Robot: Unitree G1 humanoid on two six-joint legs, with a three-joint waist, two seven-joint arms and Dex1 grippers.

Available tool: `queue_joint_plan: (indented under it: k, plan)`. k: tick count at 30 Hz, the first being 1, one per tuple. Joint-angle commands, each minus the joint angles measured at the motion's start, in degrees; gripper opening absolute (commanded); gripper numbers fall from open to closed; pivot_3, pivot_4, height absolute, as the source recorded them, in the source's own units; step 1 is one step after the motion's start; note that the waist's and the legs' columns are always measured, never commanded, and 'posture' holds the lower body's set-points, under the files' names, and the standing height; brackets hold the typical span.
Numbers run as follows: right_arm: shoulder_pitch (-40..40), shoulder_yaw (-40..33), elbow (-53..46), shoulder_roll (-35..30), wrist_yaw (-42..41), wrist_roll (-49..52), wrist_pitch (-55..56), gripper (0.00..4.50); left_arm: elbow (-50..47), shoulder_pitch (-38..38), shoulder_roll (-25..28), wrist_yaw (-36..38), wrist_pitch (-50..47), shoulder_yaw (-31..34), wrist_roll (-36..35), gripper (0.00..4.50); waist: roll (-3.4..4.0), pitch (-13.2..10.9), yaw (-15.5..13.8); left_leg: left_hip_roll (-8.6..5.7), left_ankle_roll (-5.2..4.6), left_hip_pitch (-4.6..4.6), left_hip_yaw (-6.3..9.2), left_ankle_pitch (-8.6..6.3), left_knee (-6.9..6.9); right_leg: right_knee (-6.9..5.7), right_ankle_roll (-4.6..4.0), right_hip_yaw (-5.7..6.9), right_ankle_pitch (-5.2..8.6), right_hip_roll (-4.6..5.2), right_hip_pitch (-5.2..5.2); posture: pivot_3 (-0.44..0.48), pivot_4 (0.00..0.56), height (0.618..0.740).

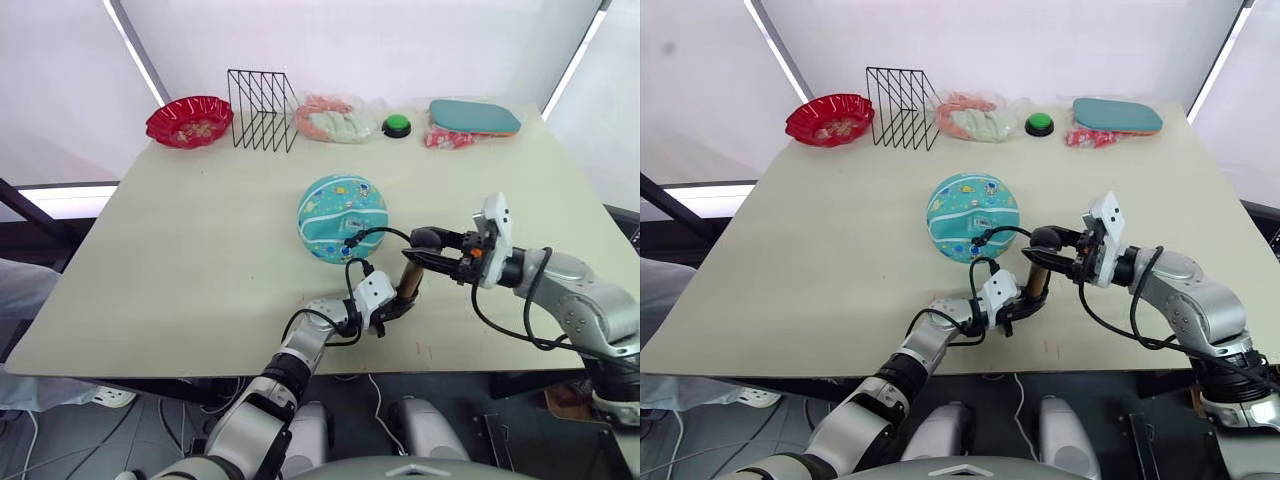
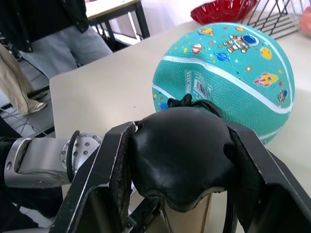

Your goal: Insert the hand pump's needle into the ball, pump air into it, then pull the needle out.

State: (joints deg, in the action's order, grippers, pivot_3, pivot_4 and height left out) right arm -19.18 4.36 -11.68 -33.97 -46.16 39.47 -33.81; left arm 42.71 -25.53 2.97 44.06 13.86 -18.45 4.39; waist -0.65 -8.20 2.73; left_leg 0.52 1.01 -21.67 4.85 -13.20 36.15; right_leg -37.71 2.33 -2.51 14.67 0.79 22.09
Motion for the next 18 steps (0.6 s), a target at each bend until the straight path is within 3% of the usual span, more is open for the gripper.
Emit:
queue_joint_plan:
  k: [1, 10, 18]
  plan:
    - [-0.3, -1.0, -1.5, -2.1, 0.7, -0.6, -4.5, 2.04, 2.1, 2.4, 0.8, 0.8, -1.4, -0.4, 0.3, 1.05, 0.06, 0.0, 0.0, 0.00, 0.00, -0.01, 0.03, 0.00, 0.00, -0.01, 0.00, 0.02, 0.00, -0.01, 0.00, 0.000, 0.150, 0.740]
    - [-8.9, -16.8, -11.7, -9.7, 4.2, 17.0, -17.3, 2.04, 3.6, 1.8, 0.7, 1.1, -0.8, -0.3, 0.4, 1.05, -0.01, -0.5, -0.6, -0.18, -0.01, -0.80, 0.08, 0.01, 0.10, 0.03, 0.06, 0.04, -0.04, 0.16, 0.62, 0.000, 0.150, 0.740]
    - [-18.0, -25.8, -11.3, -18.9, 9.8, 32.6, -27.1, 2.04, 4.5, 1.4, 0.6, 1.5, -0.1, -0.4, 0.2, 1.05, 0.02, -0.9, -1.2, -0.20, -0.01, -1.07, 0.16, 0.01, 0.12, 0.06, 0.06, 0.13, -0.04, 0.18, 0.81, 0.000, 0.150, 0.740]
